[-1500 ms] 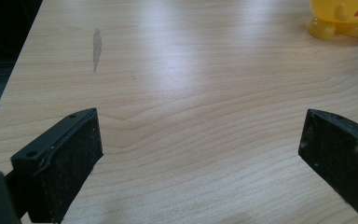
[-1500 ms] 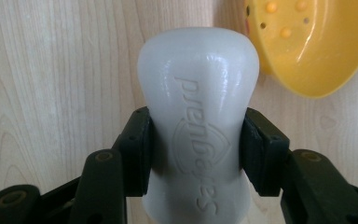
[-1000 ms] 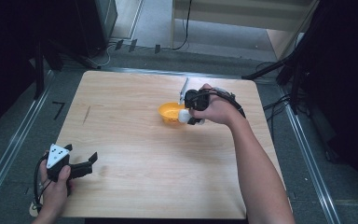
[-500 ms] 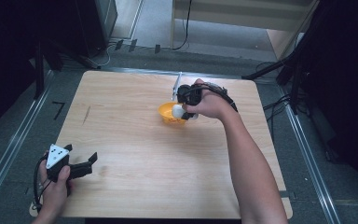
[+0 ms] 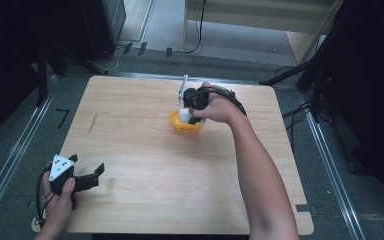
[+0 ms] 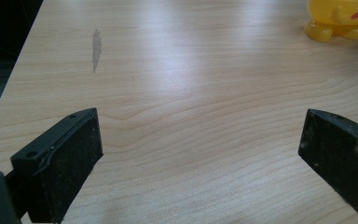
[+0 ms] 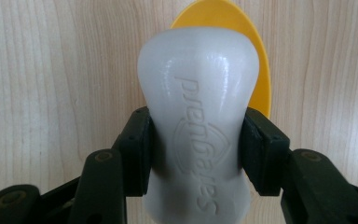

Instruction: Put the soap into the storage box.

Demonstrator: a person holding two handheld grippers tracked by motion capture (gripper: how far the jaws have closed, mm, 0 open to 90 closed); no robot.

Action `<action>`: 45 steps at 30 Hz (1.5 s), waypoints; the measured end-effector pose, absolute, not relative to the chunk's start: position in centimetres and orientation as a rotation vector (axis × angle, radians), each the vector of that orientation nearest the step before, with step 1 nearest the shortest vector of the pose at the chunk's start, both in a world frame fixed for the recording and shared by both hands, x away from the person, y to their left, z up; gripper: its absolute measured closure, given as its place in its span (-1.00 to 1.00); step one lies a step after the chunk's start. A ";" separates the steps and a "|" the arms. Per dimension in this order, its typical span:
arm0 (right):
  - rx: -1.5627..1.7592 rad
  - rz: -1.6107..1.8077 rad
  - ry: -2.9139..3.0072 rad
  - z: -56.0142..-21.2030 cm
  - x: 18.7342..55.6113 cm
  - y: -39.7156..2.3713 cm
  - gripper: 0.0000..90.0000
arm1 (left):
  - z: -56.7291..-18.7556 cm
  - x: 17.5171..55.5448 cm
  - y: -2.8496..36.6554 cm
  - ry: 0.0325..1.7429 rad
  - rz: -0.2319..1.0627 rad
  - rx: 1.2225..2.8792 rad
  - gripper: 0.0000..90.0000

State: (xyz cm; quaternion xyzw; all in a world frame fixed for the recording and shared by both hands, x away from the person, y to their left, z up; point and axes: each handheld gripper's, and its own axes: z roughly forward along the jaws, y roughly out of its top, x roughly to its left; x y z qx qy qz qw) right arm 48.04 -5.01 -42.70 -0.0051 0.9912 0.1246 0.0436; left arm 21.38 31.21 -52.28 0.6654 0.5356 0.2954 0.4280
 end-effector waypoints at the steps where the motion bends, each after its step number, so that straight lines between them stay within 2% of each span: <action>1: -0.019 0.381 3.028 -42.8 48.2 -4.9 0.14 | -52.3 21.4 31.2 1.338 0.739 1.660 -1.00; 32: 0.029 0.283 3.095 -45.0 50.2 -3.3 0.11 | -52.3 21.3 31.3 1.340 0.736 1.659 -1.00; 45: 0.103 0.380 3.066 -43.6 50.0 -4.7 0.09 | -52.3 21.4 31.3 1.342 0.740 1.658 -1.00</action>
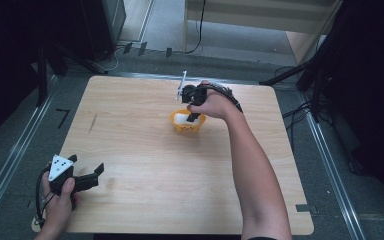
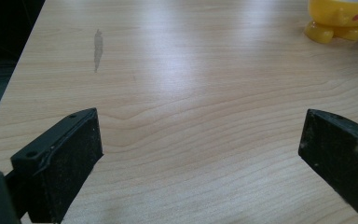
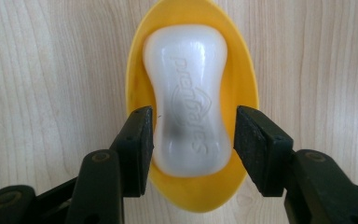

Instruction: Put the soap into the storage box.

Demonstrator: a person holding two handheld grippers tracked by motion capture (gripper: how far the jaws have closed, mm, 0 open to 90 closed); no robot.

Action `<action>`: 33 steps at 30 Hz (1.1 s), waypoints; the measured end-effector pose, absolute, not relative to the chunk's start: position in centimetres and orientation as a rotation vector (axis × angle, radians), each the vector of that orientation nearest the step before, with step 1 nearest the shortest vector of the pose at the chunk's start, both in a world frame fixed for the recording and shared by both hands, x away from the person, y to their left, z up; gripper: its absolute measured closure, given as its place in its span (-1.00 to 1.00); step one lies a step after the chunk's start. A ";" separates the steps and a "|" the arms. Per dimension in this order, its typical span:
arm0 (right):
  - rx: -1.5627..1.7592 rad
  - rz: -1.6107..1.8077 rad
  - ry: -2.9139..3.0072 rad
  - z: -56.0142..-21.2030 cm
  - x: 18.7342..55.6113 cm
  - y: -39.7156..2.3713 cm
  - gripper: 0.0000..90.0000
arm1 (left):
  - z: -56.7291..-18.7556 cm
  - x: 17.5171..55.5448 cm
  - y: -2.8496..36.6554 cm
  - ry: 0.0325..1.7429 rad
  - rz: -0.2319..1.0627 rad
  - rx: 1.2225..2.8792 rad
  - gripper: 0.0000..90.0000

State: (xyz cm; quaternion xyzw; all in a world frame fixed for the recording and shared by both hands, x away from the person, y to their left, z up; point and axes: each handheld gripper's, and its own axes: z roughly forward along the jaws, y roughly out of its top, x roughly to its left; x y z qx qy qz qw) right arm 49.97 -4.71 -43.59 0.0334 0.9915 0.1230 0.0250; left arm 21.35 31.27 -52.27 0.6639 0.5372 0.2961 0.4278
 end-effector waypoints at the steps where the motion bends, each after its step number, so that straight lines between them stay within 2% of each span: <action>1: 0.103 0.380 3.066 -43.6 50.0 -4.7 0.09 | -52.3 21.4 31.3 1.342 0.740 1.658 -1.00; 22: 0.220 0.510 3.031 -42.8 48.1 -11.0 0.04 | -52.3 21.4 31.2 1.341 0.741 1.662 -1.00; 33: 0.264 0.504 3.030 -44.1 46.7 -13.7 -0.04 | -52.3 21.4 31.1 1.342 0.745 1.666 -1.00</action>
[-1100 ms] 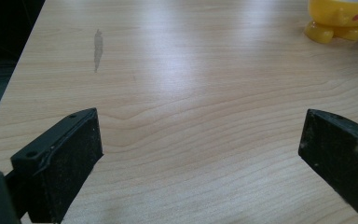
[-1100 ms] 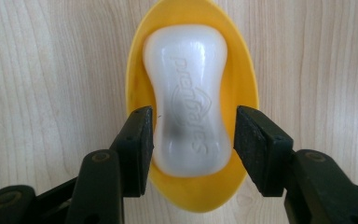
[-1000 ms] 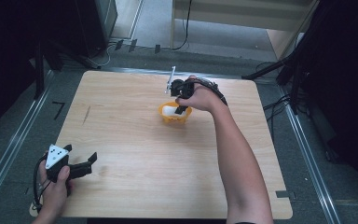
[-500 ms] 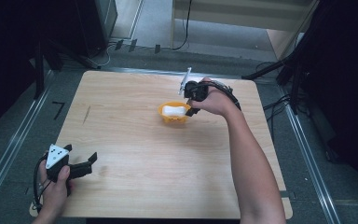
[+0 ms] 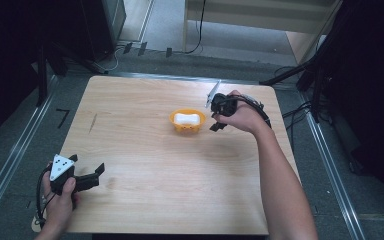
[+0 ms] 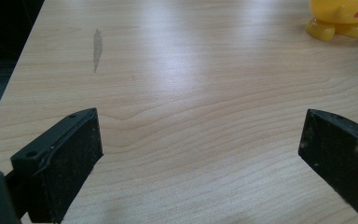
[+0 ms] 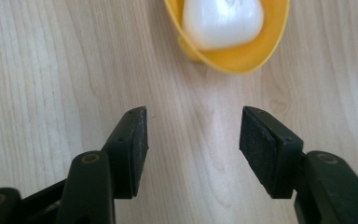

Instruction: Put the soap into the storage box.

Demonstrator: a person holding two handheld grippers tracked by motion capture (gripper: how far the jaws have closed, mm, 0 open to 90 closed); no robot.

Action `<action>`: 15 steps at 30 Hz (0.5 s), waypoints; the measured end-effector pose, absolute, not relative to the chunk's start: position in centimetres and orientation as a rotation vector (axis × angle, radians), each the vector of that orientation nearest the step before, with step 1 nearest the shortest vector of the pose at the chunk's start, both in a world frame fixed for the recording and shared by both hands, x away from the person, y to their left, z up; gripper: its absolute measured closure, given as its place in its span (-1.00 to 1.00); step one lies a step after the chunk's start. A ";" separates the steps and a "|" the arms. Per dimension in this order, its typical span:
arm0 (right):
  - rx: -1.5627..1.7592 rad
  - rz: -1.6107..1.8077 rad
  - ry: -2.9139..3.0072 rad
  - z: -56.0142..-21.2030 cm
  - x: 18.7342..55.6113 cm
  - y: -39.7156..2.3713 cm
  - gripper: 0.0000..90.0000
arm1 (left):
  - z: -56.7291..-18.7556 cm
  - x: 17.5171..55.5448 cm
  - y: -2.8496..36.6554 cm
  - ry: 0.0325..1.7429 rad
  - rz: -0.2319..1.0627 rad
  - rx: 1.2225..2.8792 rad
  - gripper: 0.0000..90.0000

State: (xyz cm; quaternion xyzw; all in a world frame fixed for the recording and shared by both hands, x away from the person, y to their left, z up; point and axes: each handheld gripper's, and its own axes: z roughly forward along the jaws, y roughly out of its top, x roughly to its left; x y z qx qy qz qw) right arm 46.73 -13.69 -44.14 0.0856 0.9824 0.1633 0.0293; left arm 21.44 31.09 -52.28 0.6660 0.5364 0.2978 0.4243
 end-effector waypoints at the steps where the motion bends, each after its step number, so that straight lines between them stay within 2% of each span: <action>1: 0.285 0.498 3.037 -44.3 46.3 -14.1 -0.11 | -52.3 21.4 31.1 1.340 0.744 1.668 -1.00; 15: 0.486 0.690 2.905 -45.1 43.8 -17.0 -0.50 | -52.3 21.5 31.0 1.338 0.754 1.674 -1.00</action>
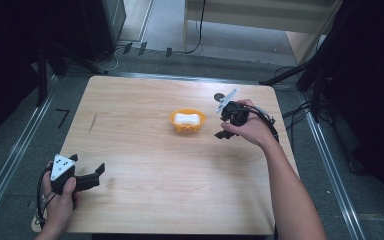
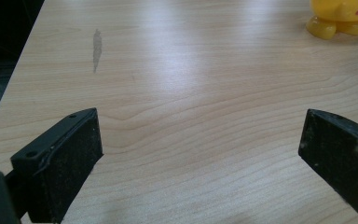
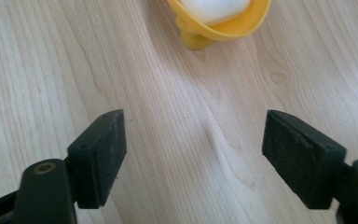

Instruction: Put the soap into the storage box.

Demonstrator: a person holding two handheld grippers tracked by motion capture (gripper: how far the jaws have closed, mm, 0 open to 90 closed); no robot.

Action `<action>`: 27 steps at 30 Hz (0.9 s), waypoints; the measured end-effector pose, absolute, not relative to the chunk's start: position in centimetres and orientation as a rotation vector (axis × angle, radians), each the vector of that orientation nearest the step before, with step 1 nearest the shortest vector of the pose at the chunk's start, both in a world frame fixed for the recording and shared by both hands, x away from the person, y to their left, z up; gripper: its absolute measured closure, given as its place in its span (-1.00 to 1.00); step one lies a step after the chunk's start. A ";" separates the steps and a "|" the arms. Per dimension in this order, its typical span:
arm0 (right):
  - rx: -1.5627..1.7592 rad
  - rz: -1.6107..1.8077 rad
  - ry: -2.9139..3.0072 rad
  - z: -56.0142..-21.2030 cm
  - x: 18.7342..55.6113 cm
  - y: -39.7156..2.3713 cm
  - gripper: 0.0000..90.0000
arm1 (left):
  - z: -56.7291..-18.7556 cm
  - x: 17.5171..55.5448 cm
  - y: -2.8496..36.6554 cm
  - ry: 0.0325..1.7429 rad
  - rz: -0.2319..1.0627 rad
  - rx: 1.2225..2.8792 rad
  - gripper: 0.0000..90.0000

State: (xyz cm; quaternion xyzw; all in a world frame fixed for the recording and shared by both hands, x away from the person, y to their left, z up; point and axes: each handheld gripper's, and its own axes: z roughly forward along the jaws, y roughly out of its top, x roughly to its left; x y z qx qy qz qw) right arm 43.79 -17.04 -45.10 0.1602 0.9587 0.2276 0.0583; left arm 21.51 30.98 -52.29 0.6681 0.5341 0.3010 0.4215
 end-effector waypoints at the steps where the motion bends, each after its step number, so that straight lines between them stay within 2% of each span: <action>1: 0.506 0.701 2.897 -45.2 43.6 -17.2 -0.52 | -52.3 21.5 31.0 1.337 0.755 1.675 -1.00; 10: 0.651 0.830 2.779 -45.4 41.5 -19.0 -0.68 | -52.3 21.5 31.0 1.339 0.759 1.677 -1.00; 27: 0.826 1.042 2.596 -46.7 38.2 -22.0 -0.69 | -52.3 21.5 30.9 1.341 0.764 1.672 -1.00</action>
